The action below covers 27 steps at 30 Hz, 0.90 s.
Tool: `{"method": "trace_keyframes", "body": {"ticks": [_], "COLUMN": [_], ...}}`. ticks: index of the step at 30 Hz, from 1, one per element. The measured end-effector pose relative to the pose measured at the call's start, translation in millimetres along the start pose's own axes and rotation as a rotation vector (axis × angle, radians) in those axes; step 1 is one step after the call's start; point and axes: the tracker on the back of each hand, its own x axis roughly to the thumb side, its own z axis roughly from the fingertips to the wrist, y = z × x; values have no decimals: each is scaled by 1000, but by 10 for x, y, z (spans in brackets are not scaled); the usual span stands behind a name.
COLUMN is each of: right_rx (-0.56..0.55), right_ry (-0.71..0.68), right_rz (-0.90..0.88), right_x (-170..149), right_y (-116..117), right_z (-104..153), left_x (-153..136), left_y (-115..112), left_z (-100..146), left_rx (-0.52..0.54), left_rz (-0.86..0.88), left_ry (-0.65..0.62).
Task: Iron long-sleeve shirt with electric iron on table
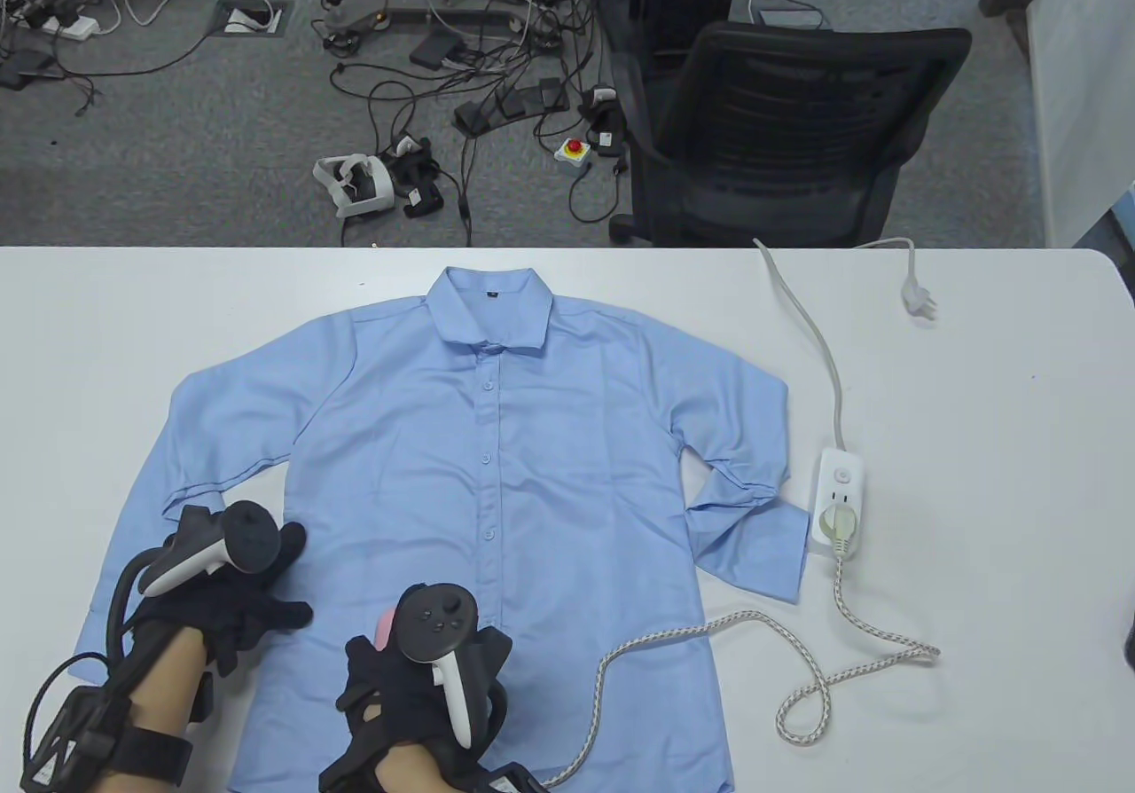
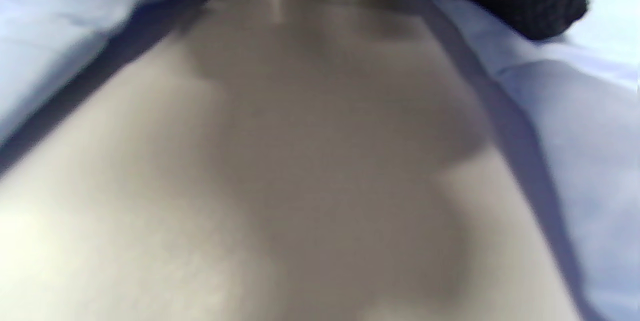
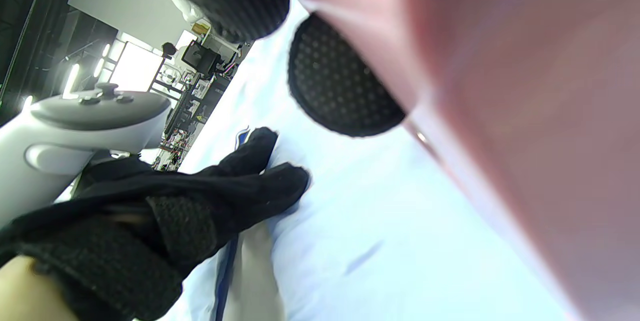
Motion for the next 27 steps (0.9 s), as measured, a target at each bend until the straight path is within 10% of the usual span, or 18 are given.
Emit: {"method": "trace_keyframes", "body": {"ticks": [20, 27], "right_rx": [-56, -2], "right_ry": [77, 227], "right_rz": [33, 91], "right_x": [-210, -152], "right_y": [-270, -384], "right_z": [-40, -214], "left_x": [-23, 85], "left_y": [-7, 205], "left_z": [-9, 247], "left_rx": [-4, 235], "left_rz": [28, 55], "left_ry": [-25, -130]}}
